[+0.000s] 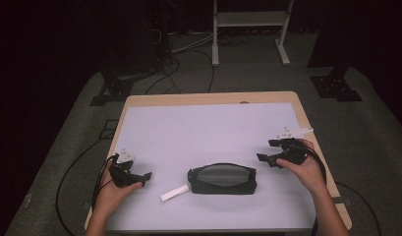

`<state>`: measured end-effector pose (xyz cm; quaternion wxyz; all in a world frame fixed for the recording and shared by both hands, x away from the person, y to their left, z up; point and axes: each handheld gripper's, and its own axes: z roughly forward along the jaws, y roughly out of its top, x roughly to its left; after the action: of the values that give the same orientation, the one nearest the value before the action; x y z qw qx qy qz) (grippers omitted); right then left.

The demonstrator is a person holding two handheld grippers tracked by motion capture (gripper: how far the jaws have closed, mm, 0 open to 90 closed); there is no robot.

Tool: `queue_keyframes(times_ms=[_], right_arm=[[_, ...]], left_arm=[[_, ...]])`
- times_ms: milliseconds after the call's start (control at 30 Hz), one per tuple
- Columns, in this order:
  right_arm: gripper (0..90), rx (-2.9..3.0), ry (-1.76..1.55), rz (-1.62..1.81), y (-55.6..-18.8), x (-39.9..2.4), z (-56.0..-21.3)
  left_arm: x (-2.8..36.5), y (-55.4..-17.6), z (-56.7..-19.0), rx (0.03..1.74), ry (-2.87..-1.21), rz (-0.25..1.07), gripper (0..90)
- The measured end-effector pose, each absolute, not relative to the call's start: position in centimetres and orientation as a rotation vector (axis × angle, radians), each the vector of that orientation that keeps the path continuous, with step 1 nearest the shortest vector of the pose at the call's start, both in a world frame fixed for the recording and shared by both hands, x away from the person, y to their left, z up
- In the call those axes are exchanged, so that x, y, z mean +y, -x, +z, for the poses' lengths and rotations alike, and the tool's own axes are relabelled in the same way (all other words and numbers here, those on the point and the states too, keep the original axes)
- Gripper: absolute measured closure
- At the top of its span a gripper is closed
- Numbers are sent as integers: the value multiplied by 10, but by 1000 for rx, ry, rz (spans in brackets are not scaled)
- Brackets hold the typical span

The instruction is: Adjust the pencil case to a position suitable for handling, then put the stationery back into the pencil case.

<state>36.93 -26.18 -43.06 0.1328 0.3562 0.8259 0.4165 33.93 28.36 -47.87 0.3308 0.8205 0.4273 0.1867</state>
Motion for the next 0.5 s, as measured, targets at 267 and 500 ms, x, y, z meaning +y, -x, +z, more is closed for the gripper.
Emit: queue_keyframes(times_ms=[267, 500], right_arm=[[191, 2350, -1130, 1104, -368, -274, -443], [187, 2325, -1217, 987, -369, -280, -455]], left_arm=[[284, -339, -479, 1118, -2145, 488, 3], [283, -339, -479, 1115, -2145, 491, 4]])
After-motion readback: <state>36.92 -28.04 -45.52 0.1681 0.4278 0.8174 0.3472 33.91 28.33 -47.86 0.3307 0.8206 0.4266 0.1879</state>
